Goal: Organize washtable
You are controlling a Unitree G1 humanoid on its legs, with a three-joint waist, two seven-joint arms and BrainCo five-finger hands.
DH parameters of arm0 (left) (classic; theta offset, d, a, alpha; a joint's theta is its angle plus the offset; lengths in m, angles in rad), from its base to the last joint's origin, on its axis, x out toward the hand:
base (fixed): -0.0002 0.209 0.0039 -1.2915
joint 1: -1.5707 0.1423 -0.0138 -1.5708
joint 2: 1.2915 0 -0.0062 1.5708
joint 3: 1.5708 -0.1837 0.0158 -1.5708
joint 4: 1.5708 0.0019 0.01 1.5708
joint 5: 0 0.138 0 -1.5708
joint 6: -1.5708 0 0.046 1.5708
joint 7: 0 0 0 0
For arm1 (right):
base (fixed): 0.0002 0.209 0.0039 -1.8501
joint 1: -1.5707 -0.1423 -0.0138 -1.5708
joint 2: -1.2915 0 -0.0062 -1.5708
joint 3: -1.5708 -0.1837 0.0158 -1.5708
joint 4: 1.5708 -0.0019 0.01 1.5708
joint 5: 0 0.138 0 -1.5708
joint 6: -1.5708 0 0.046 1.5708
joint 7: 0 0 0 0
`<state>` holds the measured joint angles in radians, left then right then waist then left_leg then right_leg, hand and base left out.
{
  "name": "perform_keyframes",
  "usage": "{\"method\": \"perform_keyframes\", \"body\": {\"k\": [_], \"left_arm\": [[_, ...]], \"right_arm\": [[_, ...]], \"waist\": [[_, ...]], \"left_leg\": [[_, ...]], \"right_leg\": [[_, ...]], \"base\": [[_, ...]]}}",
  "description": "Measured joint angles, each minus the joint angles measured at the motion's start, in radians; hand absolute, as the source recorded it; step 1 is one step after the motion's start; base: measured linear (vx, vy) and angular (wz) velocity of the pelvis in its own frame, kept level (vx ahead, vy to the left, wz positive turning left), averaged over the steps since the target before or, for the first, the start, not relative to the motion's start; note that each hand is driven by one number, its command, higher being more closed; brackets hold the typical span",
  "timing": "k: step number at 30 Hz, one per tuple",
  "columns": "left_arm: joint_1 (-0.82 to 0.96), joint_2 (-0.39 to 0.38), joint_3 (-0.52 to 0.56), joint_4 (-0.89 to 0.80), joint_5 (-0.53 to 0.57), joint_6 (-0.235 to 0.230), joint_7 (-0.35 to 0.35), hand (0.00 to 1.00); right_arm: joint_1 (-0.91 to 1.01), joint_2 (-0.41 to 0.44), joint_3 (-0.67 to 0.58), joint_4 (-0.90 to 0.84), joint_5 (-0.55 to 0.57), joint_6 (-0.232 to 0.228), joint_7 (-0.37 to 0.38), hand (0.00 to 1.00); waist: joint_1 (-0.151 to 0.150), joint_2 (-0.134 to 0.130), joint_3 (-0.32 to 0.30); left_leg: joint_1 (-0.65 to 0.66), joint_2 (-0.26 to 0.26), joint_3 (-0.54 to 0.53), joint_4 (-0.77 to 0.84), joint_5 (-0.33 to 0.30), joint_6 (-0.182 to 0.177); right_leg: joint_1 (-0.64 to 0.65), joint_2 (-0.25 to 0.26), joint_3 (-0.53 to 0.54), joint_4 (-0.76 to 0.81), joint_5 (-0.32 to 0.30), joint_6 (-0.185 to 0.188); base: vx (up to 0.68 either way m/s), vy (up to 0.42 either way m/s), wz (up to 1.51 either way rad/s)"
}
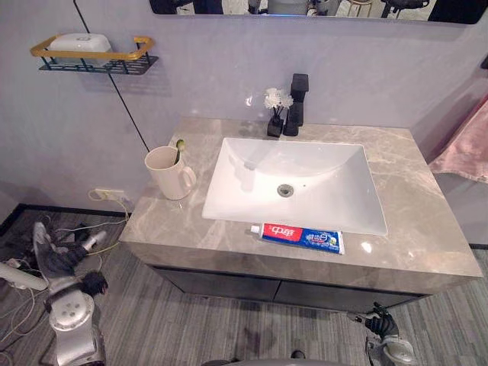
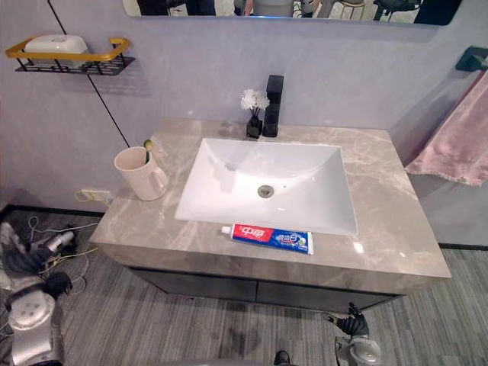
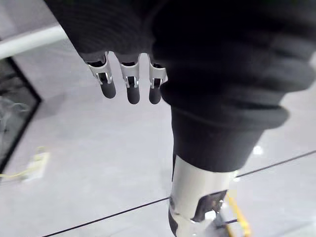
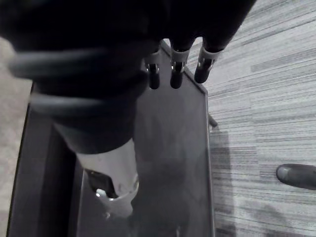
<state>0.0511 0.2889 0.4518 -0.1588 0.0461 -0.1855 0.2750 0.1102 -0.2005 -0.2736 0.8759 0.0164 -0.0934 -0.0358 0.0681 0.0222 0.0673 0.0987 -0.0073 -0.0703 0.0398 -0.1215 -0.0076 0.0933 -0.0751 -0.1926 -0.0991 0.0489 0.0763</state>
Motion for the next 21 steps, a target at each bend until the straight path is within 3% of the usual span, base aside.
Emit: {"method": "perform_keyframes", "body": {"k": [3,9,17,20,21], "left_arm": [[-0.01,0.001,-0.133,-0.131,0.041,-0.029,-0.007,0.0],[-0.061,0.008,-0.375,-0.21,0.134,-0.052,-0.056,0.0],[-0.141,0.013,-0.602,-0.201,0.247,-0.058,-0.105,0.0],[-0.182,0.016,-0.691,-0.136,0.282,-0.059,-0.146,0.0],[-0.2,0.021,-0.721,-0.079,0.291,-0.054,-0.163,0.0]], "right_arm": [[0.002,0.001,0.022,0.0,0.004,0.0,0.015,0.0],[0.005,0.001,0.072,0.001,0.012,-0.001,0.02,0.0],[0.001,0.001,0.098,0.001,0.012,-0.001,0.018,0.0],[-0.006,0.002,0.111,0.001,0.012,-0.001,0.019,0.0],[-0.011,0.002,0.113,0.001,0.012,-0.001,0.019,0.0]], "waist": [[0.0,0.001,-0.001],[-0.006,0.012,-0.009],[-0.028,0.009,-0.01],[-0.035,0.006,-0.01],[-0.05,0.005,-0.009]], "left_leg": [[-0.01,0.0,-0.005,0.01,0.0,0.0],[-0.018,0.007,-0.003,0.015,0.0,-0.001],[-0.023,0.007,0.018,0.015,0.0,-0.001],[-0.019,0.005,0.02,0.012,0.0,-0.001],[-0.018,0.005,0.02,0.012,0.0,-0.001]], "right_leg": [[-0.001,0.001,0.0,0.0,0.0,-0.001],[-0.01,0.004,0.007,0.008,0.003,-0.005],[-0.03,0.004,0.028,0.01,0.007,-0.007],[-0.029,0.005,0.028,0.008,0.009,-0.007],[-0.029,0.005,0.027,0.008,0.009,-0.007]], "base": [[-0.08,-0.02,0.04],[-0.07,-0.013,-0.03],[-0.01,0.013,-0.07],[0.01,0.004,-0.02],[0.0,0.0,0.0]]}}
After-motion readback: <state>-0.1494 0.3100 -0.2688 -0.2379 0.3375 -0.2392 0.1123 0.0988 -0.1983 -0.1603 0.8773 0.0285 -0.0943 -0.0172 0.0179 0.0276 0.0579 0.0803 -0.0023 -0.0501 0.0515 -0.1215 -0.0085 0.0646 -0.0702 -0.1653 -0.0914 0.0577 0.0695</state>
